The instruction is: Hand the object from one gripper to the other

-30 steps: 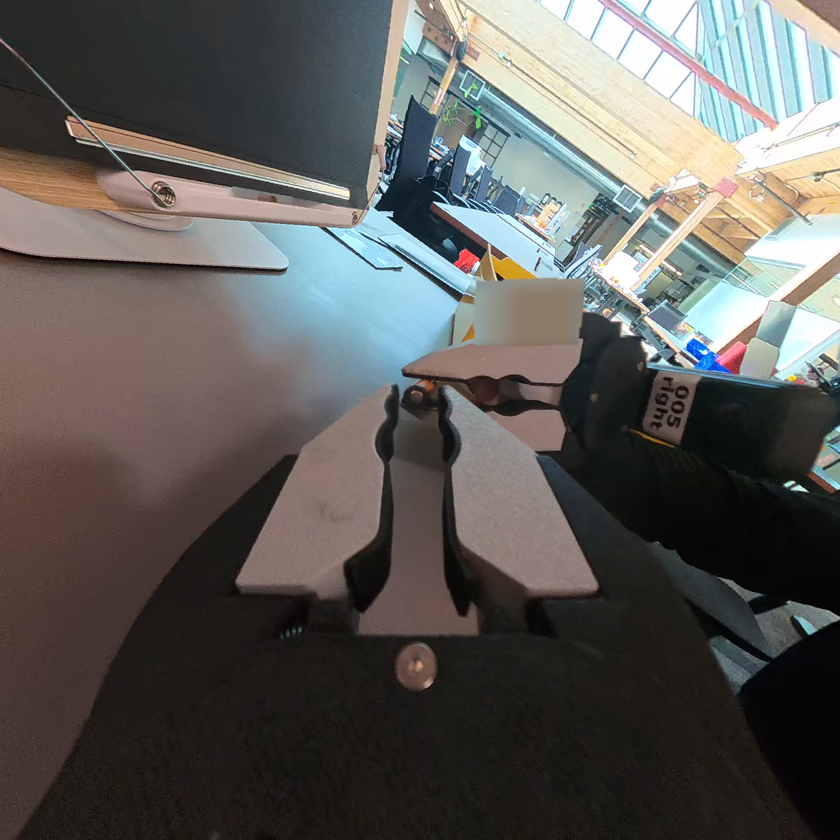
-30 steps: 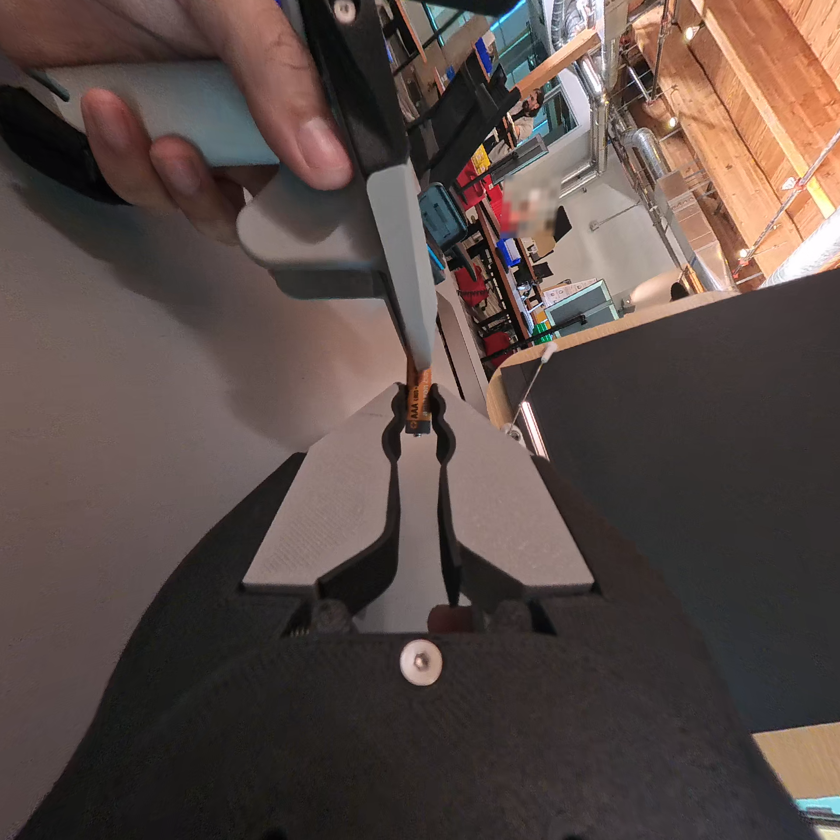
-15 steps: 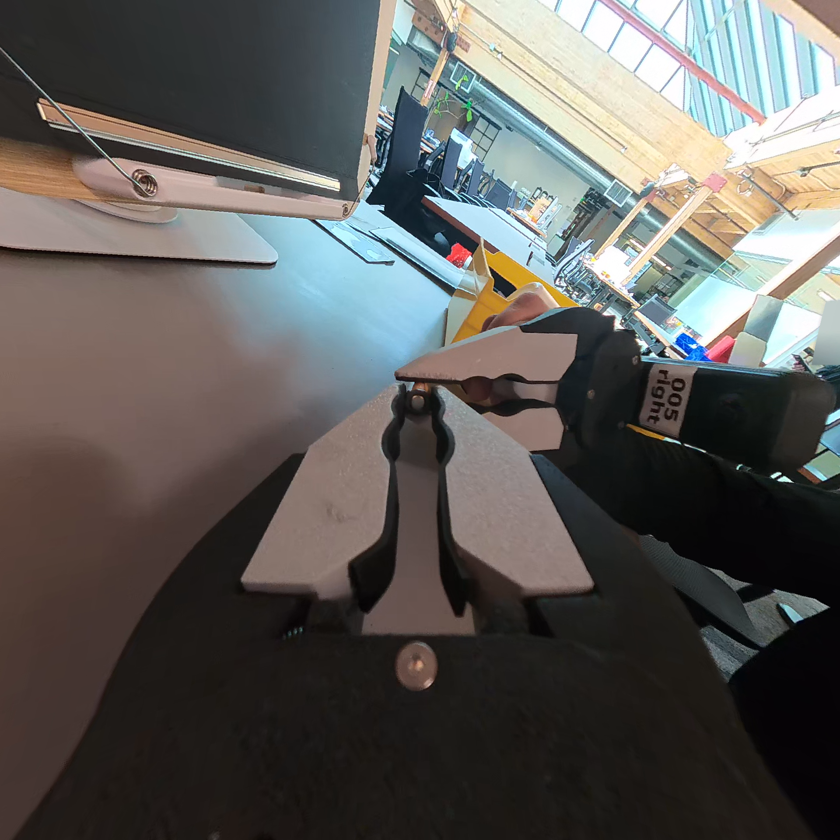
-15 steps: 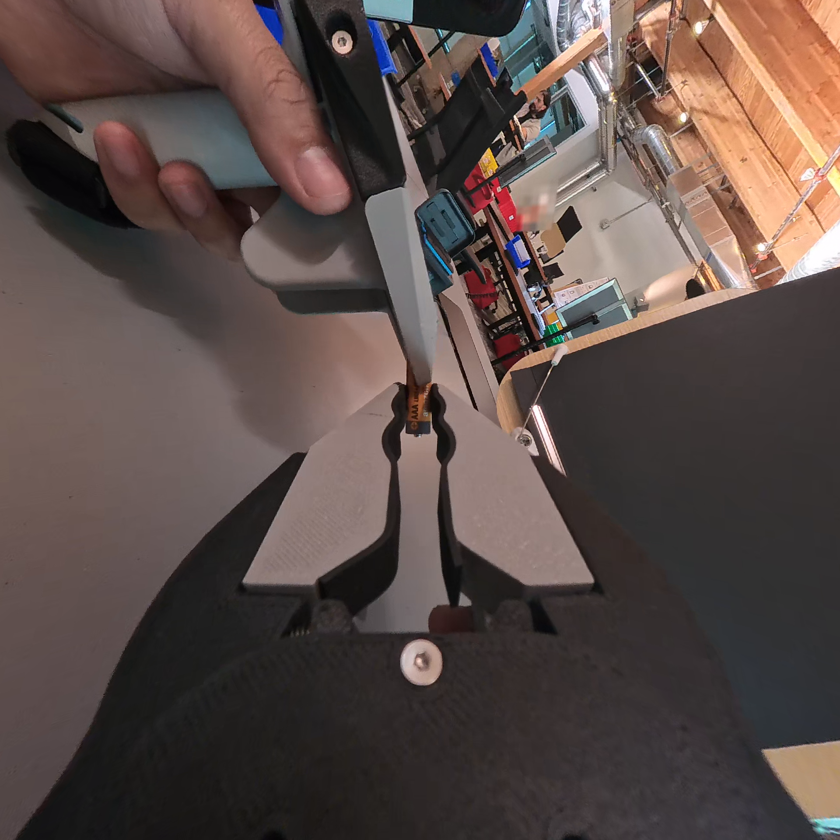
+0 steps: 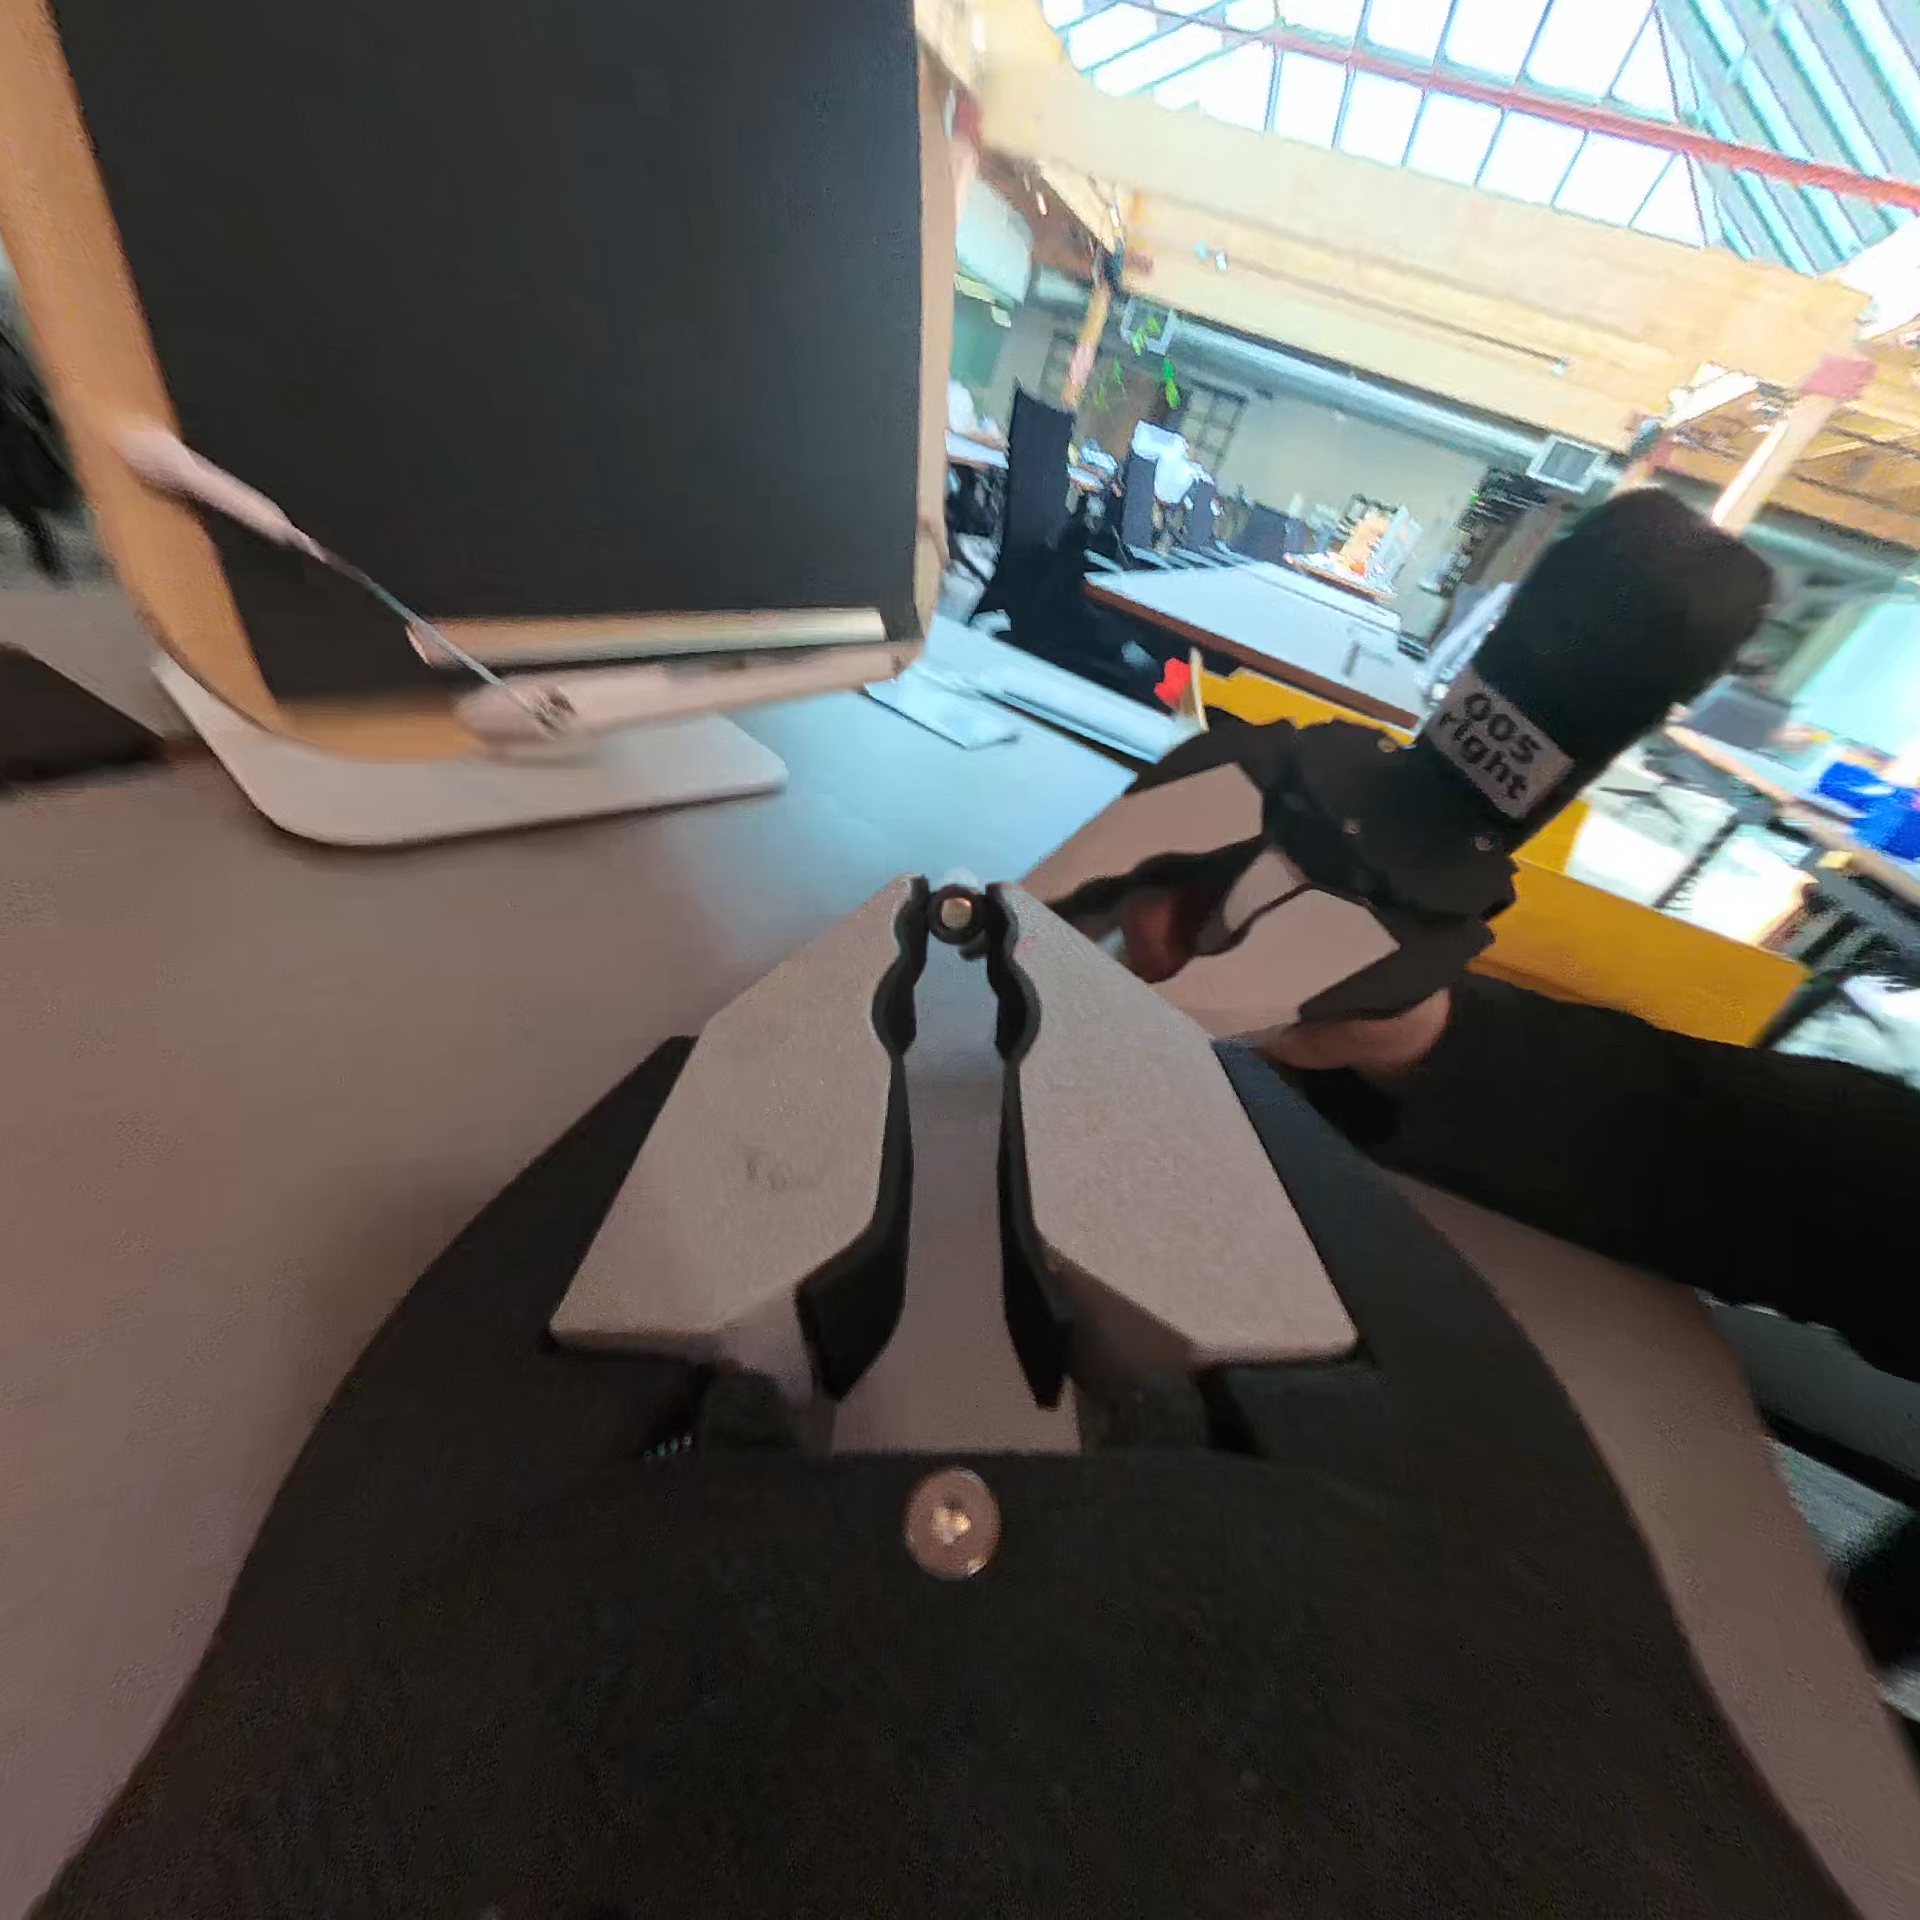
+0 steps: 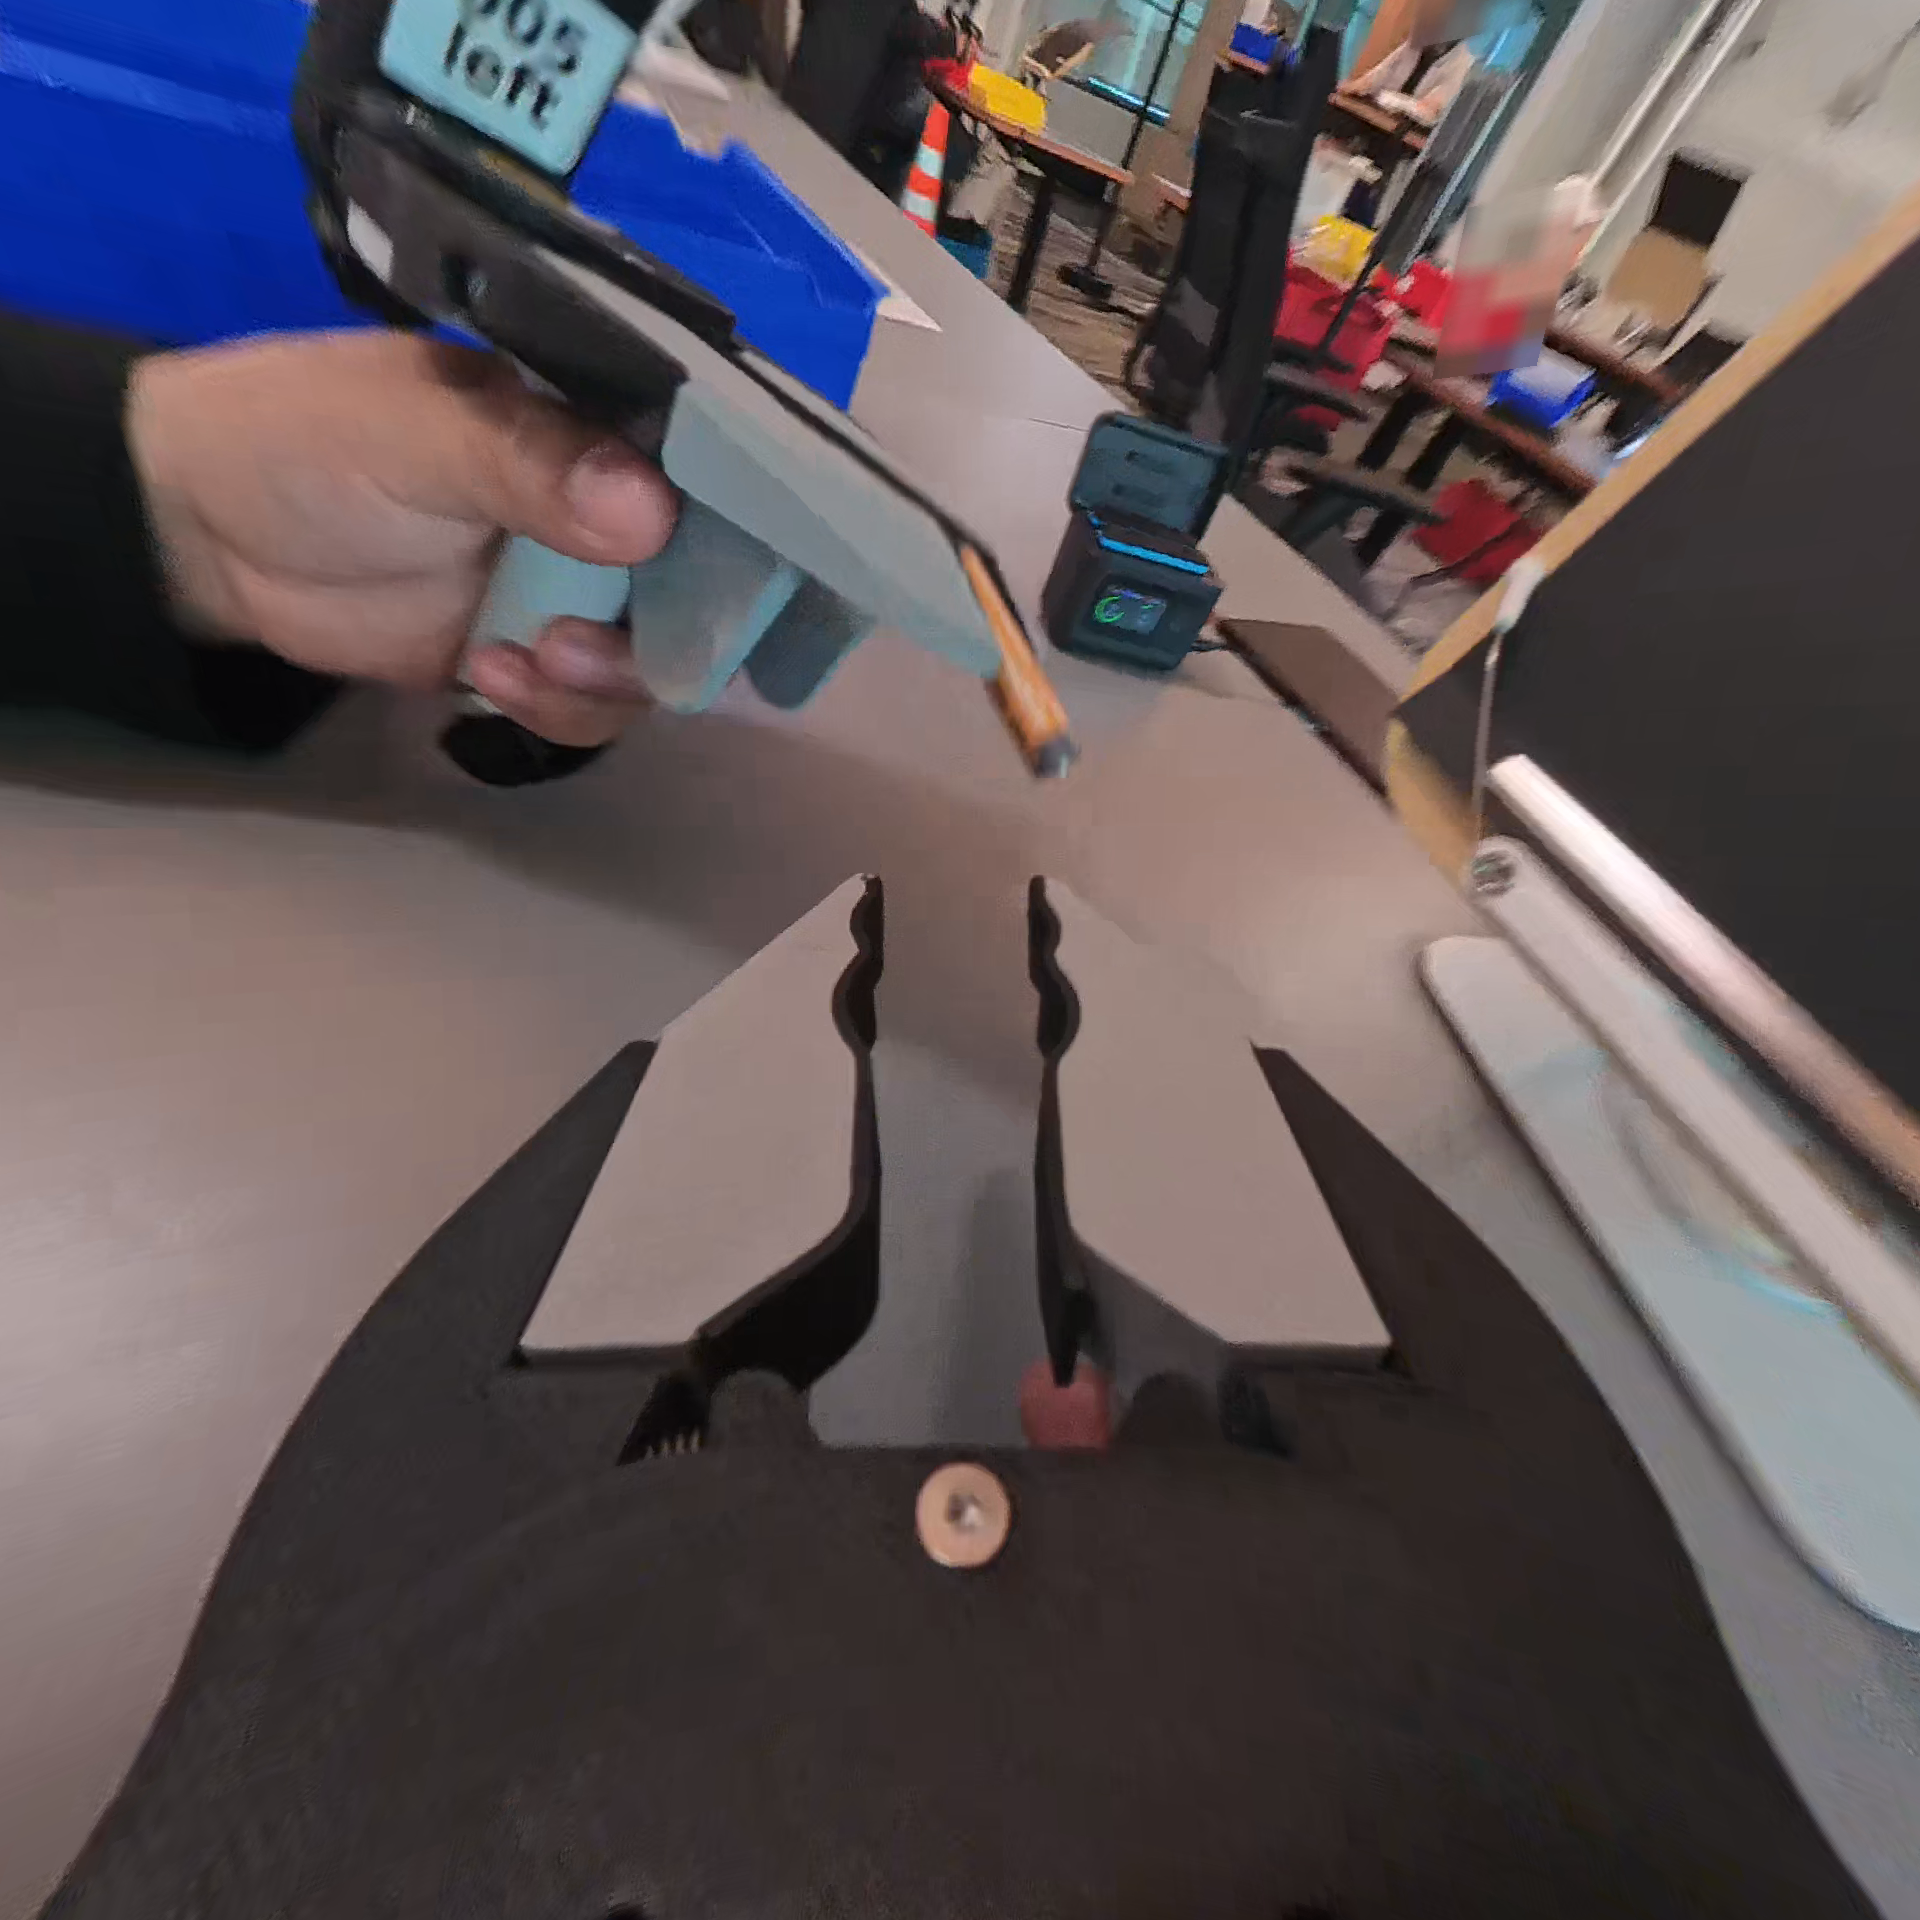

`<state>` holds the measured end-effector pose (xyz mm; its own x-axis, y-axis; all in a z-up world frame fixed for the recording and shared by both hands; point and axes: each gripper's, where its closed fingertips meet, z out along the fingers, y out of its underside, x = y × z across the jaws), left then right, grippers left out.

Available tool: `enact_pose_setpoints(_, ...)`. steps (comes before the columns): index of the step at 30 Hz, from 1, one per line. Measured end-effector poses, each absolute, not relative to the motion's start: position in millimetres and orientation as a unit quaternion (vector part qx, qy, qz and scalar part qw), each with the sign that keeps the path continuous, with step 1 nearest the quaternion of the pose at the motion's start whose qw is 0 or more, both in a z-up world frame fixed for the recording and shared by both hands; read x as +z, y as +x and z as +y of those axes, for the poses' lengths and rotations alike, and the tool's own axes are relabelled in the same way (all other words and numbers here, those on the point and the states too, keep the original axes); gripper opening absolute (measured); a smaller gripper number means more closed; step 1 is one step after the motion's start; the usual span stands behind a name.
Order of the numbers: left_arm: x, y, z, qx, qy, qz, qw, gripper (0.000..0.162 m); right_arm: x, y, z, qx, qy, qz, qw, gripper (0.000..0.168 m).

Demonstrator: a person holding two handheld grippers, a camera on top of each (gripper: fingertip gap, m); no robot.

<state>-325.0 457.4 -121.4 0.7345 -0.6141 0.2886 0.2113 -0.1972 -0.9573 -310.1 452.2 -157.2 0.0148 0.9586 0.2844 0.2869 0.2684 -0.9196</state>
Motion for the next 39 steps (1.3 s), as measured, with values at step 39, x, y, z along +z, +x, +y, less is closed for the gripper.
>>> enact_pose_setpoints(39, -126.5, -291.6, 440.8, -0.07, -0.667, 0.332, 0.664, 0.033, -106.5, -284.3, 463.6, 0.591, -0.553, -0.439, 0.39, 0.007)
